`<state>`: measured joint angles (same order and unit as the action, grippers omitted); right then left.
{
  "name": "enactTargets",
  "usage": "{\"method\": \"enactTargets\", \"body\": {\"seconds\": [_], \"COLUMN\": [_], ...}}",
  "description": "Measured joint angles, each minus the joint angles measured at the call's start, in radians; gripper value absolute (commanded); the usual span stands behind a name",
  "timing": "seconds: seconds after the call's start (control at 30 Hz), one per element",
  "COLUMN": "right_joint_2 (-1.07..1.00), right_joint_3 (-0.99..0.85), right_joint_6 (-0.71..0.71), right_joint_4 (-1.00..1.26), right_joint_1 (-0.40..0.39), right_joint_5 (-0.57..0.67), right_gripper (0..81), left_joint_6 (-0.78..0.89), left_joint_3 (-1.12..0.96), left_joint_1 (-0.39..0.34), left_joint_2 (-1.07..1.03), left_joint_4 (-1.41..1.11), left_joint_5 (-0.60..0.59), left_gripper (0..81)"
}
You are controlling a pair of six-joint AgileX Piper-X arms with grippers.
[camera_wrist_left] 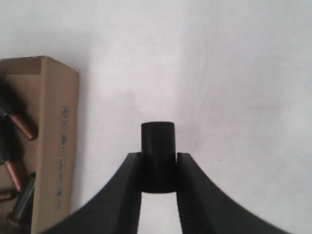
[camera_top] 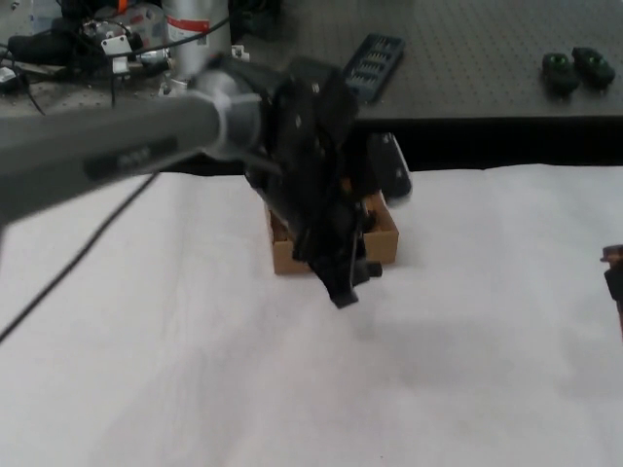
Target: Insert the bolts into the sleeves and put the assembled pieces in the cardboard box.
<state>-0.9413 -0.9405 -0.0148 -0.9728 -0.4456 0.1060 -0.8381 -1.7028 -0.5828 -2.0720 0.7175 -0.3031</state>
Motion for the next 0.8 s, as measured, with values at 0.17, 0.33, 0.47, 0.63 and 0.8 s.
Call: {"method": "enactTargets", "body": {"seconds": [0.17,0.33,0.47,0.63,0.8], "right_joint_2": [-0.005,-0.026,-0.061,-0.086,-0.128], "right_joint_3": [0.0,0.0,0.0,0.0,0.0], "right_joint_6": [-0.058,-0.163,-0.281,-0.337,-0.429], "right_joint_4": [0.064,0.146,0.236,0.302,0.412], "right_joint_1": [0.001,0.001,0.001,0.001,0.001], "right_joint_5": [0.038,0.1,0.183,0.242,0.3], "right_gripper": [2.7,2.7,2.7,2.7,2.7], "left_joint_6": [0.164,0.282,0.379,0.498,0.678], "left_joint_3": [0.036,0.256,0.435,0.591,0.719], "left_joint_1": [0.0,0.003,0.003,0.003,0.003], "left_joint_2": [0.177,0.355,0.494,0.637,0.773], "left_joint_4": [0.136,0.139,0.055,-0.096,-0.325], "left_joint_5": [0.0,-0.047,-0.115,-0.206,-0.339], "left_gripper": [0.6,0.6,0.6,0.6,0.6]}}
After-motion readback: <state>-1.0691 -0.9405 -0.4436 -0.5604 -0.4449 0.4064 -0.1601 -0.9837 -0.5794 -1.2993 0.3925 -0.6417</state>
